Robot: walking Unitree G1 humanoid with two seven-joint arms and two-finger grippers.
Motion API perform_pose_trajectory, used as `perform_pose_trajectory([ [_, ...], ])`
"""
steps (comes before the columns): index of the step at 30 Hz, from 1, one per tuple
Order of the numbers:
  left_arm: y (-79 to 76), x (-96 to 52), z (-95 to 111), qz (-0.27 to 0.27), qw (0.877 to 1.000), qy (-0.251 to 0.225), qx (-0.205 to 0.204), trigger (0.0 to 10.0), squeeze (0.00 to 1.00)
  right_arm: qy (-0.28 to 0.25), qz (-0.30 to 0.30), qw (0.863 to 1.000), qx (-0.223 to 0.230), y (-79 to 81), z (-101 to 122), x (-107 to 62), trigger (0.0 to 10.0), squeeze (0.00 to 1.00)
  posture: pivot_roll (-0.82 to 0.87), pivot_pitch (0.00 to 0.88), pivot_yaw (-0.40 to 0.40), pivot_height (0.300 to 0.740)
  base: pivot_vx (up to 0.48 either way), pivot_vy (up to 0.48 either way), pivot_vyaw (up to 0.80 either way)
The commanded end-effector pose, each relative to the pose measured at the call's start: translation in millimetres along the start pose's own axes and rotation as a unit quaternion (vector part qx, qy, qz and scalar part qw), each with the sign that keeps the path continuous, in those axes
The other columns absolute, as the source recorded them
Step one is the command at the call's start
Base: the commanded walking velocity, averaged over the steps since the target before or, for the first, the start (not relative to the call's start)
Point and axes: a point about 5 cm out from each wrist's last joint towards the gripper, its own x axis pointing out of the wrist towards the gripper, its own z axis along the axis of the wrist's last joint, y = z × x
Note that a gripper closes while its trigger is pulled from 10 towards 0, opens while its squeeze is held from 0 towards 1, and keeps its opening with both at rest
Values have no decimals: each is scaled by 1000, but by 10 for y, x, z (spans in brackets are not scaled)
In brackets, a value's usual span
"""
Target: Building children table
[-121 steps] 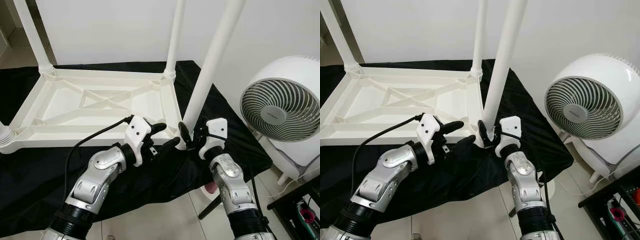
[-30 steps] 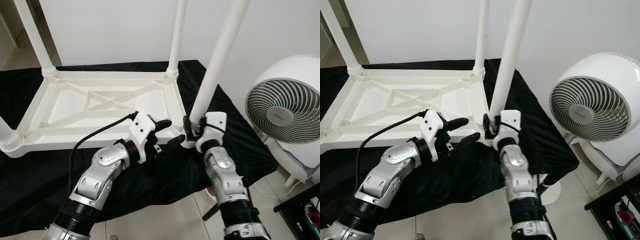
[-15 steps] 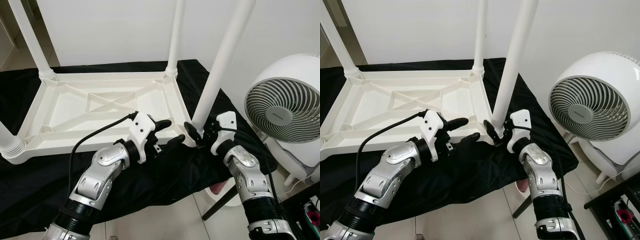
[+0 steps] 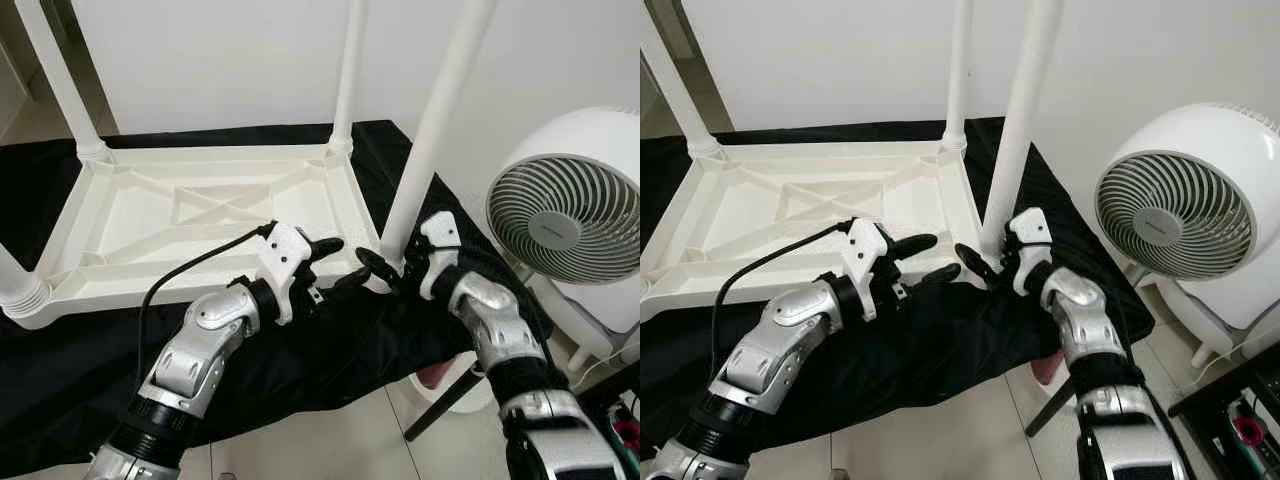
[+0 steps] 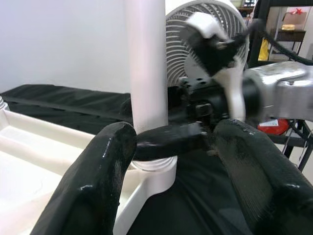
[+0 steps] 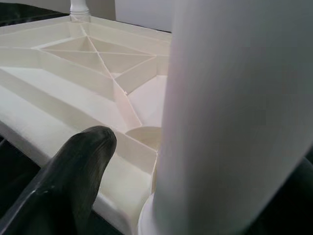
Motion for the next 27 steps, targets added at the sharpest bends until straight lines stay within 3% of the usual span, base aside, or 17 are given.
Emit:
perform_pose_trajectory([
  [1,-3,19,-10,-18,1000,5,0,10000,0,15,9,1000,-5,-9,-42,5,10000,0,64,0,-13,740,0,0,0],
  [7,6,26,11,-16,1000,2,2,10000,0,35,22,999,4,-23,-91,76,10000,0,76,3,-18,740,0,0,0],
  [8,15,18,17,-14,1000,3,3,10000,0,42,29,999,14,-17,-126,92,7647,0,79,4,-17,740,0,0,0],
  [9,15,18,17,-14,1000,3,3,10000,0,42,29,999,14,-17,-126,92,7647,0,79,4,-17,740,0,0,0],
  [10,19,13,20,-13,1000,3,4,10000,0,43,33,998,17,-10,-141,97,4588,0,83,4,-18,740,0,0,0],
  [11,19,13,20,-13,1000,3,4,10000,0,43,33,998,17,-10,-141,97,4588,0,83,4,-18,740,0,0,0],
  [12,23,9,23,-12,1000,3,4,10000,0,45,36,998,17,-5,-156,102,1137,0,83,4,-18,740,0,0,0],
  [13,25,5,26,-11,1000,3,4,10000,0,43,40,998,13,5,-165,104,0,0,85,5,-16,740,0,0,0],
  [27,17,6,29,-15,1000,4,5,10000,0,28,51,998,12,45,-222,43,0,0,80,10,-9,740,0,0,0],
])
